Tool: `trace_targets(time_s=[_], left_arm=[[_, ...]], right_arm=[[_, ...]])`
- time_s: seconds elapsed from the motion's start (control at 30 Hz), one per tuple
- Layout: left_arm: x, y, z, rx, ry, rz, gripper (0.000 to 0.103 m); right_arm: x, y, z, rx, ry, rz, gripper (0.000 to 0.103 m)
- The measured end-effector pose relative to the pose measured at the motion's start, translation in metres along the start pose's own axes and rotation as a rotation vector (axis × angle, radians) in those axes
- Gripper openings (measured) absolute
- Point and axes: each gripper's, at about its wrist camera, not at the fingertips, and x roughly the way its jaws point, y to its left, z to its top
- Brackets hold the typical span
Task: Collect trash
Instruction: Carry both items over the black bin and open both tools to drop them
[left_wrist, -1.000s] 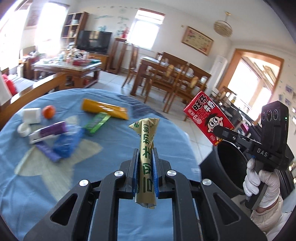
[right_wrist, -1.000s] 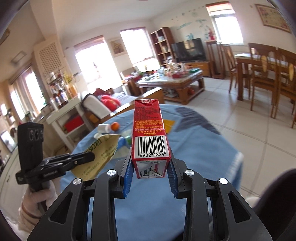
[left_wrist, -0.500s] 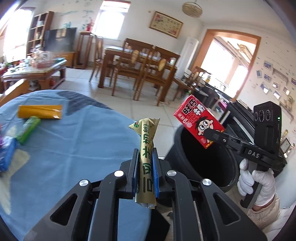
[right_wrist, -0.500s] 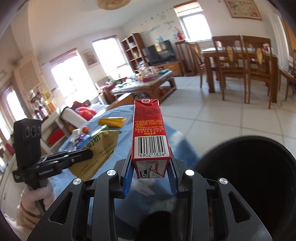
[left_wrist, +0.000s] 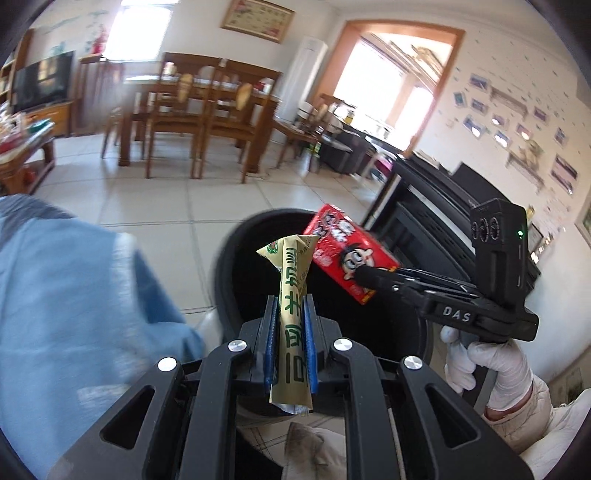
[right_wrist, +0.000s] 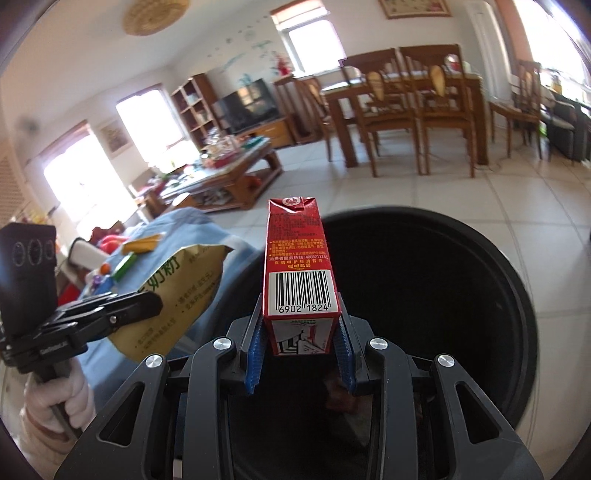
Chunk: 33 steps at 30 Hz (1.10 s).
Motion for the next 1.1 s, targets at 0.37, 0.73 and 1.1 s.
trace_targets(time_s=[0.37,0.73,1.1], left_arm=[[0.044,-0.031,-0.003,0.083,0.073,-0.034,0.015],[0.048,-0.032,-0.003,0.09,0.085,-0.007,0.017],[0.033,-0.037,-0.007,0.102,0.028,0.013,0.072]], right_arm=[[-0.005,-0.036,-0.015,0.055,0.009,-0.04,0.033],[-0.003,-0.037,-0.015,0.091,0.018,-0.038,0.033],[-0.011,-0.024,-0.008,0.084,-0.02,-0.059,0.06]])
